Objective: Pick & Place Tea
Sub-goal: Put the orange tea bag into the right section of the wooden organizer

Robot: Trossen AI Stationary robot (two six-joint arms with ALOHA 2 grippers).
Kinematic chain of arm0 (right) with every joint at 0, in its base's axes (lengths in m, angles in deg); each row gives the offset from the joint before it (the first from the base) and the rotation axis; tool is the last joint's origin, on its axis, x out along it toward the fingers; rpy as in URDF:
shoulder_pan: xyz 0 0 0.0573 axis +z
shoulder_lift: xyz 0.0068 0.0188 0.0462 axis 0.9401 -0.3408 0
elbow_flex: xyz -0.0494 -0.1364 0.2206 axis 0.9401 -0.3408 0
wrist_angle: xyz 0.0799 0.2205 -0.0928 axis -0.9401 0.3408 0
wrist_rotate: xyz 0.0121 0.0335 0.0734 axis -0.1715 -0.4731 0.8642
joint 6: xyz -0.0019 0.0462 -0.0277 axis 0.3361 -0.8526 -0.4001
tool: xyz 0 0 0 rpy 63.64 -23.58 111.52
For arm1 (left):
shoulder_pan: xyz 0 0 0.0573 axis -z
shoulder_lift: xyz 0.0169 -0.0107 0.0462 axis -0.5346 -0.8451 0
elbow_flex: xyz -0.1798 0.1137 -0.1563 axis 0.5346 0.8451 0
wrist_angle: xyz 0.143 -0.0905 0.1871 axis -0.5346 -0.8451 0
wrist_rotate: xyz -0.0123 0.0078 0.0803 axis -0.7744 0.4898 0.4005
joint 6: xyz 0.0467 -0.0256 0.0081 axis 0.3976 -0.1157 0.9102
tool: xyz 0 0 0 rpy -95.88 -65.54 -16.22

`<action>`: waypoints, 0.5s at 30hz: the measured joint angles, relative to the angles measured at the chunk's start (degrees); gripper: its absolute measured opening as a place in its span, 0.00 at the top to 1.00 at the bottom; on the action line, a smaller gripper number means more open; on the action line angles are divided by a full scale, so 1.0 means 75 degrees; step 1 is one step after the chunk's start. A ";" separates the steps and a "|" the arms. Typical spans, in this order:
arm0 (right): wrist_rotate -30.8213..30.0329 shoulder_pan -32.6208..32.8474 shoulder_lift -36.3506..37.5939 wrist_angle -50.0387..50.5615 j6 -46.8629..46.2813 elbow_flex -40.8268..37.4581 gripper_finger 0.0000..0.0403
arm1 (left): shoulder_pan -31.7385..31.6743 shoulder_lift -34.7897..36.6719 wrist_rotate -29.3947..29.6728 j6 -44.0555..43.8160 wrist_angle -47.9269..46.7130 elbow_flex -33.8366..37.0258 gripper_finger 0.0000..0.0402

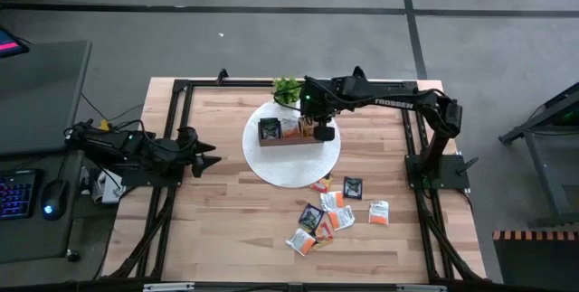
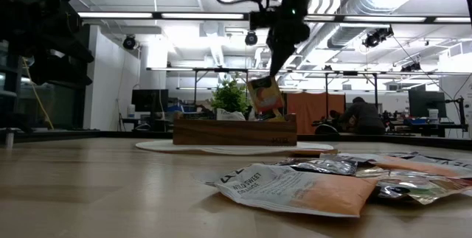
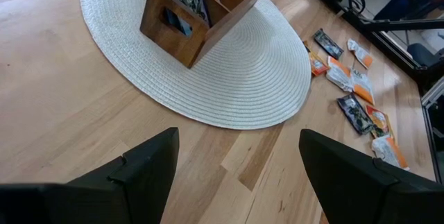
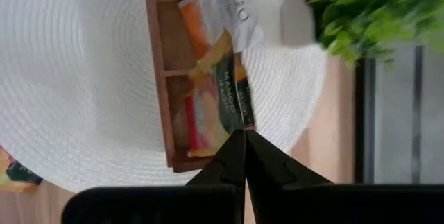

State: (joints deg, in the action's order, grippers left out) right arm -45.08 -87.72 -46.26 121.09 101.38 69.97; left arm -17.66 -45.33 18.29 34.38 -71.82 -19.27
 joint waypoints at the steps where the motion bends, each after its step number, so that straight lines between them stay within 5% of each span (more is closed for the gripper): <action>1: 0.0071 -0.0008 0.0056 -0.0149 -0.0003 -0.0217 1.00 | 0.0000 0.0000 -0.0003 0.0000 -0.0003 0.0000 0.26; 15: 0.0292 -0.0053 0.0778 -0.1850 -0.0022 -0.2276 1.00 | -0.0001 0.0000 -0.0003 0.0000 0.0000 0.0000 0.26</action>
State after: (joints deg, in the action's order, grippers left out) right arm -42.89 -88.12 -40.42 107.21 101.21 52.89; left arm -17.67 -45.33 18.27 34.38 -71.82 -19.27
